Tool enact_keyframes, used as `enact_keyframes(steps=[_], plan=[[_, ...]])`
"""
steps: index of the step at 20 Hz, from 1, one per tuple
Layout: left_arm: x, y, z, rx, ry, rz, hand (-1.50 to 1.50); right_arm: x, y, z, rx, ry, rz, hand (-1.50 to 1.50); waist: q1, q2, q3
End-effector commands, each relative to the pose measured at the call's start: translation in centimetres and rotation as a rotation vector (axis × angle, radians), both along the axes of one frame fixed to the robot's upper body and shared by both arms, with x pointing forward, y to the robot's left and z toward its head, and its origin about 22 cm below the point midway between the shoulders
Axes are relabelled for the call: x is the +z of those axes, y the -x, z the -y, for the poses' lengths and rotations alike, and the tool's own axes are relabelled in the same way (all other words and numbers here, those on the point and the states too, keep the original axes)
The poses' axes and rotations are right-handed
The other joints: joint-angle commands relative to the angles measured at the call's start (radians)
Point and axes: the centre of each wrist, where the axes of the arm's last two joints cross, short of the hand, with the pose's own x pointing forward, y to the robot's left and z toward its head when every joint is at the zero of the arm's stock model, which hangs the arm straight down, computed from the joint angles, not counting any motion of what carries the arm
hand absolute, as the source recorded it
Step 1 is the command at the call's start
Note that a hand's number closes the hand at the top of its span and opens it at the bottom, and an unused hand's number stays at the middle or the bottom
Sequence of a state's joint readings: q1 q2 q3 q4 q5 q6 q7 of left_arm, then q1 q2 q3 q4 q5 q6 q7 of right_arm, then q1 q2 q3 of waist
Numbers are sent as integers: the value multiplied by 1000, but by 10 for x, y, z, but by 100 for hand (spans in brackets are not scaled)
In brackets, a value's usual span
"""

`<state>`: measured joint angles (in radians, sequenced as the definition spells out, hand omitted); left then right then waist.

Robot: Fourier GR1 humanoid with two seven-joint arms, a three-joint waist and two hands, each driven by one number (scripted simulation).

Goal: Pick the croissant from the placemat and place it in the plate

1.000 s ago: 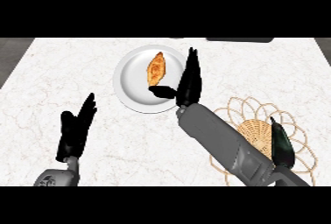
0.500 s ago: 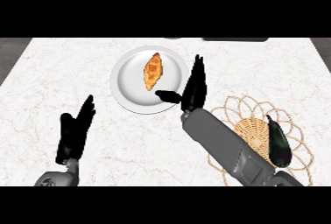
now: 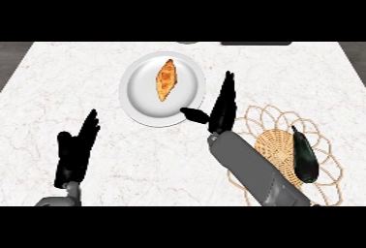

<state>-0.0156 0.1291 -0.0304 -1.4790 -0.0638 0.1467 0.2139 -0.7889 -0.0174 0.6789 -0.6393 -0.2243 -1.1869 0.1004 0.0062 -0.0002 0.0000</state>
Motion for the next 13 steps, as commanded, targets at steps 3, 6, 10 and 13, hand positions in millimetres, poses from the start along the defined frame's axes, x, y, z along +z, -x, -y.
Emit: enact_keyframes(steps=[3,6,10,13], plan=[[10,-19,11,-2,-6,-5,0,-16,17,-2,-108,12,24,-150,-2,-1,0],[10,-10,16,7,10,-2,0,4,-6,34,-128,16,42,-150,-11,-4,0],[12,-9,0,7,-19,8,0,-15,16,22,-140,14,-2,-150,-10,-3,-1],[-7,-18,7,11,9,-3,0,-25,13,38,-152,42,-19,-150,-6,1,0]])
